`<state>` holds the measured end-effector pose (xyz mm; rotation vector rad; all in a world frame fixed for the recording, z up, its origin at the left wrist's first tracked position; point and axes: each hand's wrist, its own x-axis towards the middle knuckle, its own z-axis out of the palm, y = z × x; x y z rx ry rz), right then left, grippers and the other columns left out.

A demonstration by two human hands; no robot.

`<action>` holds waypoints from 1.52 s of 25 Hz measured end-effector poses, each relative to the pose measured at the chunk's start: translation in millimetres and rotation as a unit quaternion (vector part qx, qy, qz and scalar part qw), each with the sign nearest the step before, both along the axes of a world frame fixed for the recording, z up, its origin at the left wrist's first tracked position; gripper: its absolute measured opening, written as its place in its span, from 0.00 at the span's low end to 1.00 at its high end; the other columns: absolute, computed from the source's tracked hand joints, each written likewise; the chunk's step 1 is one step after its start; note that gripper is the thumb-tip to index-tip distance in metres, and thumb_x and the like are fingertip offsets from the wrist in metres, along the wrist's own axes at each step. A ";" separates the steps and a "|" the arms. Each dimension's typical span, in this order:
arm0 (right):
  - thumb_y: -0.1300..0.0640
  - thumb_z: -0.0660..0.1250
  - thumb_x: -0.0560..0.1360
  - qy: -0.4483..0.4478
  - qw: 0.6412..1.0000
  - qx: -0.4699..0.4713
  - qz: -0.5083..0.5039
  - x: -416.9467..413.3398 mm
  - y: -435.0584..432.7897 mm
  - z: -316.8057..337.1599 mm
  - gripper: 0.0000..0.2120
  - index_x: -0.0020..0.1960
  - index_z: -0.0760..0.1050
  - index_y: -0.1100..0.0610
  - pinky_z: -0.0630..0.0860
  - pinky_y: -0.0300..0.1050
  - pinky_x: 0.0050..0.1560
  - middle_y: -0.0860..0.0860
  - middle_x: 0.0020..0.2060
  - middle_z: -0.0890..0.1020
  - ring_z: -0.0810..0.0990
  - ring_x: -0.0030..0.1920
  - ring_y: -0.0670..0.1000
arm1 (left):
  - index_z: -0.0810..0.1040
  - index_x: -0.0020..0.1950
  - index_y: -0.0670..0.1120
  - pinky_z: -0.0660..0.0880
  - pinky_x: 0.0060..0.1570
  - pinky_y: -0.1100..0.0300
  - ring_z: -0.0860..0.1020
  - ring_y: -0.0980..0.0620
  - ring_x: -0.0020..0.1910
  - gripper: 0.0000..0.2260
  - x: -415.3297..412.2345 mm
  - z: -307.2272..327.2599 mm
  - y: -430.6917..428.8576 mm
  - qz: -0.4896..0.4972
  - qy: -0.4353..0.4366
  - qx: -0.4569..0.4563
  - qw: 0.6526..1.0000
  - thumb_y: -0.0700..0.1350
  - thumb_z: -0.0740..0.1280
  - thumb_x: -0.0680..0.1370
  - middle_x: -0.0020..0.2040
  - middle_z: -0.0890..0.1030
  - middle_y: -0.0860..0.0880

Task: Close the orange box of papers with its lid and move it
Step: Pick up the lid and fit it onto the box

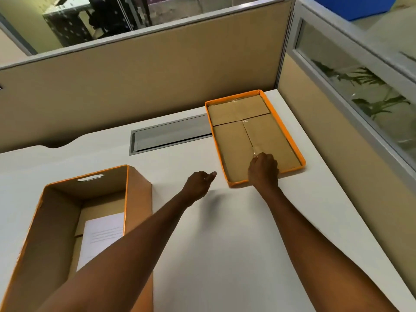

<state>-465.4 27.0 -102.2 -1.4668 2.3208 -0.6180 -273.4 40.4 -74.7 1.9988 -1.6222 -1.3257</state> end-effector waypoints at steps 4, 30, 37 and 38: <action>0.51 0.56 0.80 0.028 1.000 0.001 -0.001 -24.8 -36.8 -15.1 0.21 0.64 0.70 0.65 0.68 0.56 0.63 0.62 0.64 0.72 0.70 0.64 0.61 | 0.70 0.33 0.44 0.79 0.49 0.44 0.76 0.44 0.36 0.17 -23.0 -10.0 -49.9 0.097 0.018 -0.019 0.995 0.53 0.62 0.78 0.38 0.77 0.39; 0.65 0.54 0.78 -0.111 0.980 0.148 -0.078 -46.9 -10.8 49.5 0.19 0.69 0.62 0.65 0.72 0.52 0.61 0.63 0.66 0.73 0.74 0.65 0.63 | 0.73 0.52 0.36 0.68 0.41 0.55 0.73 0.46 0.46 0.20 -0.2 0.2 -11.6 0.208 0.046 -0.034 0.977 0.52 0.53 0.82 0.48 0.75 0.41; 0.63 0.52 0.79 -0.070 0.991 0.107 0.034 -2.0 63.5 107.1 0.19 0.70 0.62 0.63 0.72 0.50 0.60 0.62 0.65 0.73 0.74 0.63 0.62 | 0.72 0.60 0.33 0.68 0.38 0.57 0.72 0.46 0.46 0.18 51.9 53.8 37.9 0.198 -0.003 -0.075 0.977 0.46 0.53 0.83 0.47 0.77 0.40; 0.62 0.52 0.79 -0.082 0.990 0.105 0.048 5.4 70.4 111.7 0.20 0.71 0.61 0.62 0.72 0.51 0.61 0.62 0.65 0.73 0.74 0.64 0.62 | 0.72 0.60 0.32 0.67 0.37 0.57 0.72 0.46 0.45 0.18 60.1 62.1 43.8 0.201 -0.001 -0.081 0.976 0.46 0.54 0.83 0.43 0.76 0.42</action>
